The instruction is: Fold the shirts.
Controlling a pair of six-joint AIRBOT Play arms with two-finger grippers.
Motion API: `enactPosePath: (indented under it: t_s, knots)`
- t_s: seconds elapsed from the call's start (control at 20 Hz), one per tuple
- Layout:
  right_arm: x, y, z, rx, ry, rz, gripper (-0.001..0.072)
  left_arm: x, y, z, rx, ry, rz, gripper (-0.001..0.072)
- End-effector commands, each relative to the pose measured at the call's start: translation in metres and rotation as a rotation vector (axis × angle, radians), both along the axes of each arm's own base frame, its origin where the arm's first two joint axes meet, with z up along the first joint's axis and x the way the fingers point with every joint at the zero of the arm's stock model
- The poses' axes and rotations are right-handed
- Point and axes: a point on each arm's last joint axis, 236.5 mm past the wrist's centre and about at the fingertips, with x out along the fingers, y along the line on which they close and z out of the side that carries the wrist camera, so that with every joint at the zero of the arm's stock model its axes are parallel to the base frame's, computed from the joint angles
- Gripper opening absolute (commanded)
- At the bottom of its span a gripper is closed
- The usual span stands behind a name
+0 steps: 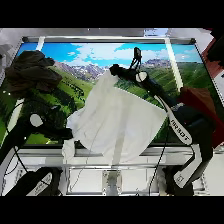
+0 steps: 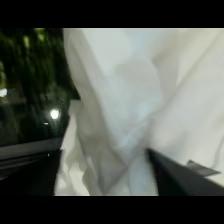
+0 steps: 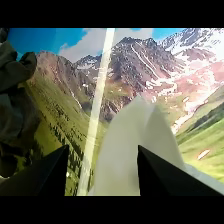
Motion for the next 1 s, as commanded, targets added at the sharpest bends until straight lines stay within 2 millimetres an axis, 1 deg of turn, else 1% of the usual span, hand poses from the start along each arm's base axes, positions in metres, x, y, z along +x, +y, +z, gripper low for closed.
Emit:
enactPosePath:
  t_s: [0.0, 0.1, 0.15, 0.2, 0.25, 0.3, 0.35, 0.4, 0.5, 0.55, 0.6, 0.65, 0.75, 0.8, 0.85, 0.9, 0.95]
  knots:
    - [0.005, -0.006, 0.014, 0.018, -0.028, -0.029, 0.0484, 0.033, 0.007, 0.011, 0.026, -0.119, 0.028, 0.0701]
    - [0.002, -0.033, 0.048, -0.038, -0.074, 0.007, 0.0482, 0.068, 0.021, 0.041, 0.091, -0.238, 0.006, 0.0700]
    - [-0.005, -0.050, 0.063, -0.081, -0.082, 0.039, 0.0481, 0.083, 0.029, 0.057, 0.133, -0.296, -0.007, 0.0699]
    - [-0.016, -0.070, 0.076, -0.134, -0.075, 0.077, 0.0481, 0.099, 0.037, 0.073, 0.172, -0.357, -0.016, 0.0698]
    - [-0.028, -0.092, 0.084, -0.180, -0.047, 0.103, 0.0471, 0.110, 0.043, 0.083, 0.199, -0.403, -0.023, 0.0698]
    - [-0.043, -0.117, 0.088, -0.235, 0.001, 0.119, 0.0445, 0.118, 0.045, 0.089, 0.212, -0.439, -0.033, 0.0696]
    - [-0.059, -0.142, 0.087, -0.299, 0.058, 0.127, 0.0443, 0.119, 0.045, 0.088, 0.217, -0.443, -0.053, 0.0695]
    - [-0.080, -0.168, 0.083, -0.374, 0.132, 0.131, 0.0443, 0.116, 0.045, 0.081, 0.220, -0.414, -0.069, 0.0694]
    - [-0.119, -0.219, 0.074, -0.521, 0.270, 0.114, 0.0443, 0.105, 0.051, 0.058, 0.219, -0.306, -0.068, 0.0695]
    - [-0.138, -0.239, 0.072, -0.572, 0.325, 0.097, 0.0443, 0.100, 0.054, 0.047, 0.217, -0.258, -0.061, 0.0695]
    - [-0.152, -0.251, 0.071, -0.600, 0.352, 0.089, 0.0444, 0.099, 0.053, 0.038, 0.203, -0.227, -0.051, 0.0691]
    - [-0.163, -0.256, 0.072, -0.603, 0.357, 0.078, 0.0444, 0.098, 0.048, 0.030, 0.174, -0.202, -0.048, 0.0687]
    - [-0.183, -0.259, 0.070, -0.598, 0.355, 0.064, 0.0444, 0.098, 0.030, 0.017, 0.099, -0.170, -0.072, 0.0685]
    - [-0.194, -0.258, 0.067, -0.595, 0.362, 0.068, 0.0444, 0.099, 0.025, 0.009, 0.075, -0.154, -0.075, 0.0682]
    - [-0.204, -0.254, 0.066, -0.578, 0.365, 0.075, 0.0444, 0.100, 0.024, 0.000, 0.068, -0.136, -0.070, 0.0664]
    - [-0.214, -0.249, 0.065, -0.557, 0.367, 0.084, 0.0444, 0.098, 0.023, -0.008, 0.066, -0.110, -0.069, 0.0617]
    - [-0.224, -0.242, 0.066, -0.526, 0.361, 0.093, 0.0444, 0.094, 0.023, -0.015, 0.063, -0.082, -0.071, 0.0609]
